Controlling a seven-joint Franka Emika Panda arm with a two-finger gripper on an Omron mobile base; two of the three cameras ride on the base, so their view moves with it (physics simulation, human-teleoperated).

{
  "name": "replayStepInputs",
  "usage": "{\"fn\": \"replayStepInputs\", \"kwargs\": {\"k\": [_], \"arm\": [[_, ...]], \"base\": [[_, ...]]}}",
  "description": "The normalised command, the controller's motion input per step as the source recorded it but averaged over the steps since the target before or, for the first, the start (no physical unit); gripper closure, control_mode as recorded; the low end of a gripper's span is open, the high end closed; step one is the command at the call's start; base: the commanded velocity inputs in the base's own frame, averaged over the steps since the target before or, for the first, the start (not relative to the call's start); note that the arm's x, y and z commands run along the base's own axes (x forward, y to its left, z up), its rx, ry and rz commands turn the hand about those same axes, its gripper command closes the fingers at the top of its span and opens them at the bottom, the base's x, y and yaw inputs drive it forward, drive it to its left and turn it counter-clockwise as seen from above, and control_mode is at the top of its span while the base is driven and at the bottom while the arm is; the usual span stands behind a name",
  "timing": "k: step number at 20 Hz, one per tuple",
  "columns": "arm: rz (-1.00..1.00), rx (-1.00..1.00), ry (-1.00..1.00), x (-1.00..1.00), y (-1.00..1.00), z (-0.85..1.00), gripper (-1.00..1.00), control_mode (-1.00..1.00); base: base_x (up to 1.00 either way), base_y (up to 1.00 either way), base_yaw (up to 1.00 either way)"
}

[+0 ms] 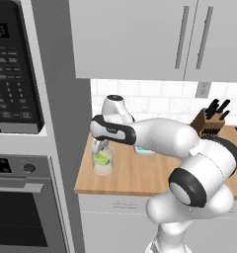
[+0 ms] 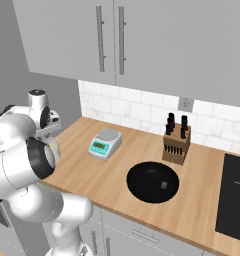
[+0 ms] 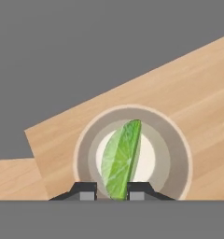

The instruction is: Grab a lemon wedge from the fridge and one ice cube from the ice bowl, and put them in the glass of lemonade.

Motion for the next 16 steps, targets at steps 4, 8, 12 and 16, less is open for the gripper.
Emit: {"fn": "replayStepInputs", "kwargs": {"k": [4,8,12,16], "arm": [[0.00,0.00,0.00,0.09,0.00,-0.01,1.00,-1.00],[0.00,0.00,0.00,0.01,0.00,0.00,1.00,-1.00],[0.00,0.00,0.00,0.00,0.00,0.00,1.00,-1.00],[0.00,0.00,0.00,0.00,0.00,-0.08,1.00,-1.00]], "base": [[0.00,0.00,0.00],[0.00,0.00,0.00],[0.00,0.00,0.00],[0.00,0.00,0.00]]}}
